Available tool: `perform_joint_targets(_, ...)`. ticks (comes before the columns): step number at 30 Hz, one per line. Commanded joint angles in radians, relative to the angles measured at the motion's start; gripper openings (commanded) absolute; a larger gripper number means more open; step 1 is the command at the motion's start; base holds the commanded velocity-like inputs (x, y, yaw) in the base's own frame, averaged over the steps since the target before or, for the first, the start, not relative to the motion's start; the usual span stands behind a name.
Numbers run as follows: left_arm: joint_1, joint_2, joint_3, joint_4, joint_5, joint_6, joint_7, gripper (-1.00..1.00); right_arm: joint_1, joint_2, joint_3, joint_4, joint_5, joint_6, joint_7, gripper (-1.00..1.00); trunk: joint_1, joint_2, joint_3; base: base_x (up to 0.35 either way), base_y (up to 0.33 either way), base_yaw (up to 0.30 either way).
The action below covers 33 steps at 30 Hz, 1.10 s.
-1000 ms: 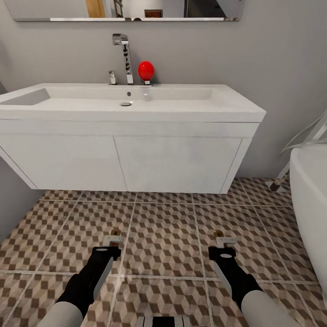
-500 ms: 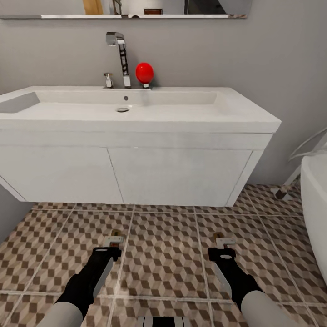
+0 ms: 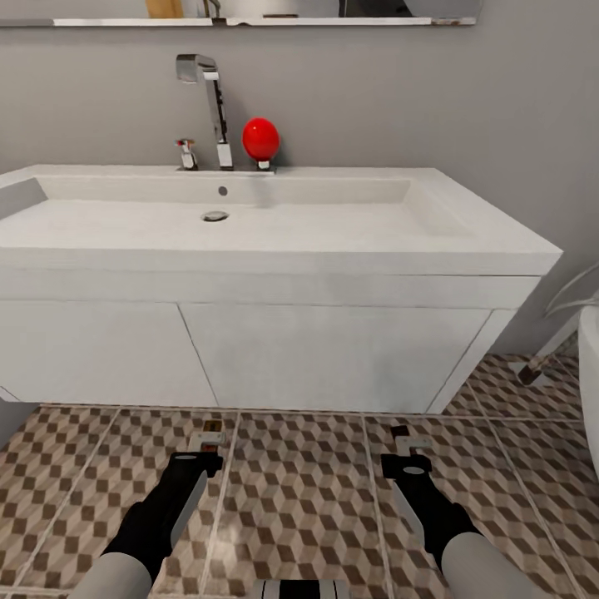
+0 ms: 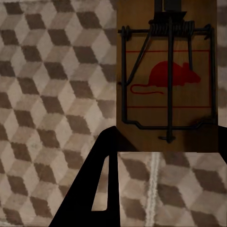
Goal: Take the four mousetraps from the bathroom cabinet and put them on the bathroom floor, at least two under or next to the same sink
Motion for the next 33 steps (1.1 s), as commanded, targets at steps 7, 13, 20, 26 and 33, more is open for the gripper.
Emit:
perform_joint_targets(7, 0.000, 0.000, -0.002, -0.003, 0.003, 0.005, 0.010, -1.00, 0.000, -0.001, 0.007, -0.002, -0.004, 0.007, -0.006, -1.00, 0.000, 0.000, -0.001, 0.060, 0.000, 0.000)
perform_joint_targets(13, 0.000, 0.000, -0.002, -0.005, 0.004, 0.006, 0.011, -1.00, 0.000, -0.001, 0.007, -0.002, -0.005, 0.007, -0.006, -1.00, 0.000, 0.000, -0.001, 0.221, 0.000, 0.000)
perform_joint_targets(20, 0.000, -0.001, 0.001, -0.007, 0.005, 0.014, 0.011, -1.00, 0.000, -0.001, 0.007, -0.002, -0.006, 0.007, -0.006, -1.00, 0.000, 0.000, -0.001, 0.013, 0.000, 0.000)
perform_joint_targets(26, 0.000, -0.003, 0.001, -0.009, 0.005, 0.016, 0.011, -1.00, 0.000, -0.001, 0.007, -0.002, -0.006, 0.007, -0.006, -1.00, 0.000, 0.000, -0.001, 0.000, 0.000, 0.000)
perform_joint_targets(33, 0.000, -0.010, 0.001, -0.010, 0.005, 0.016, 0.012, -1.00, 0.000, -0.001, 0.007, -0.002, -0.006, 0.007, -0.006, -1.00, 0.002, -0.001, -0.016, 0.000, 0.000, 0.000)
